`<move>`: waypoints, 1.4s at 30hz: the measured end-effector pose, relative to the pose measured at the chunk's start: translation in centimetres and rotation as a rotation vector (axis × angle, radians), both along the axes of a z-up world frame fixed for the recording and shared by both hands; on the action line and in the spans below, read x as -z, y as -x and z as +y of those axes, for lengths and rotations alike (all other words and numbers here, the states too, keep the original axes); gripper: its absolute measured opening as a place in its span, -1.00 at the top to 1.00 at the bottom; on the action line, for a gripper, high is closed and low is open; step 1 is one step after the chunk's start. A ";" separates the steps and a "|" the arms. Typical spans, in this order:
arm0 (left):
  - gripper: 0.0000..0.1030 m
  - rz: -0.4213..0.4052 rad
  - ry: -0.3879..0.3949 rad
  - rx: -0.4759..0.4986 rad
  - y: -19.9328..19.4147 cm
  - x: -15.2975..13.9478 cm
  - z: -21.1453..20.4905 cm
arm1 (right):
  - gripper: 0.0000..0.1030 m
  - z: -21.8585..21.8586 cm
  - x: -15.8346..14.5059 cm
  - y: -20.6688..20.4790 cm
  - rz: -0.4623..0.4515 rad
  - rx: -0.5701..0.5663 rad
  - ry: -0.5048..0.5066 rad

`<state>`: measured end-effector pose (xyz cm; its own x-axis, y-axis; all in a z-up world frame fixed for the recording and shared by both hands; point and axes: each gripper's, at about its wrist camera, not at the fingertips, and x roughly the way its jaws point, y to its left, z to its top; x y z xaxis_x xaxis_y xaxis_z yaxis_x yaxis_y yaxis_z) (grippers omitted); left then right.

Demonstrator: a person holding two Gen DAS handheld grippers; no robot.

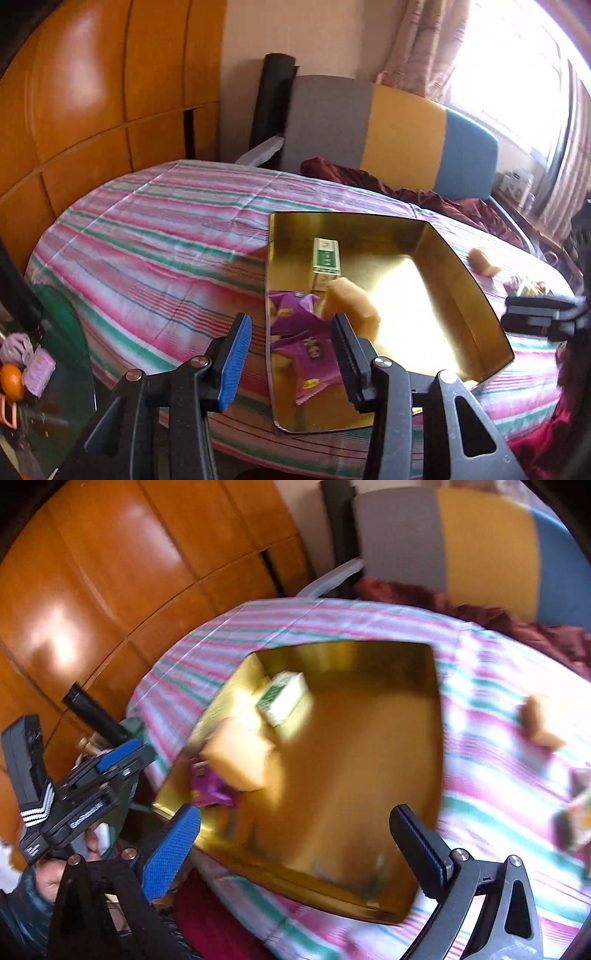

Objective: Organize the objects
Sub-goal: 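Carry the yellow sponge into the gold tray and open the right tool, then move the left tool back to the pile and grasp a WEIDAN cracker pack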

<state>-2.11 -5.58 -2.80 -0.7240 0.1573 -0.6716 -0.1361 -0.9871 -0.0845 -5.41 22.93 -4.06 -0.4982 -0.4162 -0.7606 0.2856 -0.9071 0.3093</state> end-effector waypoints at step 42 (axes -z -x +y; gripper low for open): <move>-0.31 -0.135 0.138 0.796 0.7 2.8 38.5 | -1.00 39.6 2.7 -13.8 0.041 1.289 0.514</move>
